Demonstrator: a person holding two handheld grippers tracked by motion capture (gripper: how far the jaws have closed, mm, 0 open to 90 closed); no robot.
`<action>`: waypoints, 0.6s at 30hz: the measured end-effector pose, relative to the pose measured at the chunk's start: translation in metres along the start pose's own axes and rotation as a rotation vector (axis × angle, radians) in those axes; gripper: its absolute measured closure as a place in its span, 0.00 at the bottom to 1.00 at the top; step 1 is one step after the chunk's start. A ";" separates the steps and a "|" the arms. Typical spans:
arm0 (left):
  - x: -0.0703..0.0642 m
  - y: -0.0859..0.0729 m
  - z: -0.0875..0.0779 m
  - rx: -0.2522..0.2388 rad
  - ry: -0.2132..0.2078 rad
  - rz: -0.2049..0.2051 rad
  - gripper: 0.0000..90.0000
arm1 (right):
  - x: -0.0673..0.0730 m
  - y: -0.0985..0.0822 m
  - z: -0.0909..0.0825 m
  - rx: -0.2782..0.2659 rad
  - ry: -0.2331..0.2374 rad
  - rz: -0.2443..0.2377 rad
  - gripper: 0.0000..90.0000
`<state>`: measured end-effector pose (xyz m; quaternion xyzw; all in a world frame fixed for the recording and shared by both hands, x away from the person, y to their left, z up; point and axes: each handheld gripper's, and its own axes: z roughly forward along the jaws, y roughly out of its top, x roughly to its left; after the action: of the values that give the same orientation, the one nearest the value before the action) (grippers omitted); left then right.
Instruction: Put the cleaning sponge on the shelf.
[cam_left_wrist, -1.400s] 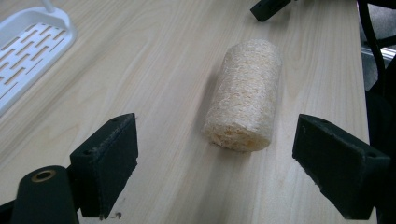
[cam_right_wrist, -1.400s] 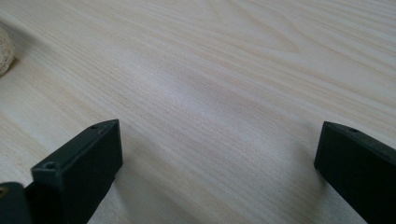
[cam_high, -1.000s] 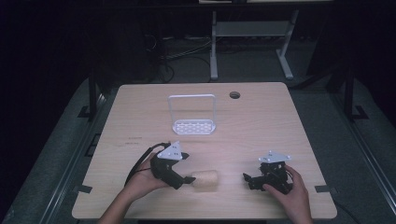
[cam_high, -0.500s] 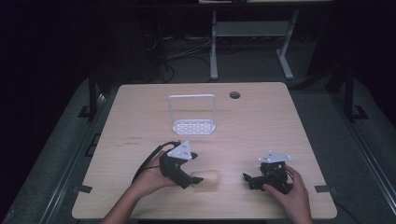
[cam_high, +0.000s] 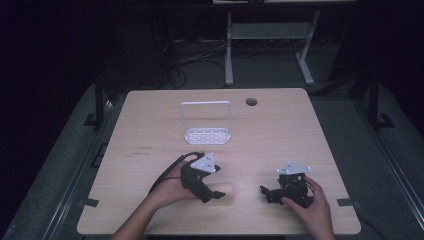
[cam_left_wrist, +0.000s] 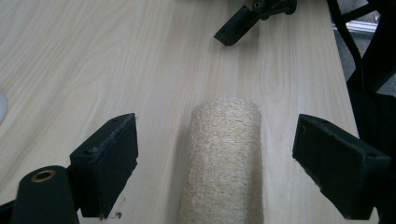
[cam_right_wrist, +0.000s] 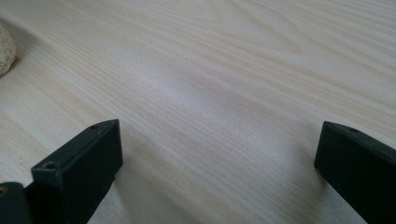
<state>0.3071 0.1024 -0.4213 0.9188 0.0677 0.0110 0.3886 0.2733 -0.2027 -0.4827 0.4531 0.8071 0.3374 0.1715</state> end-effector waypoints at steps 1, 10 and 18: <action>0.000 0.000 0.000 0.000 0.000 0.000 0.15 | 0.000 0.000 0.000 0.000 0.000 0.000 0.01; -0.001 0.000 0.013 0.061 -0.026 0.034 0.15 | 0.000 0.000 0.000 -0.001 0.006 -0.006 0.01; -0.004 -0.002 0.024 0.101 -0.047 0.042 0.16 | 0.000 0.000 0.000 -0.001 0.007 -0.007 0.01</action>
<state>0.3051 0.0861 -0.4394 0.9386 0.0396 -0.0059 0.3428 0.2739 -0.2025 -0.4827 0.4490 0.8092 0.3386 0.1701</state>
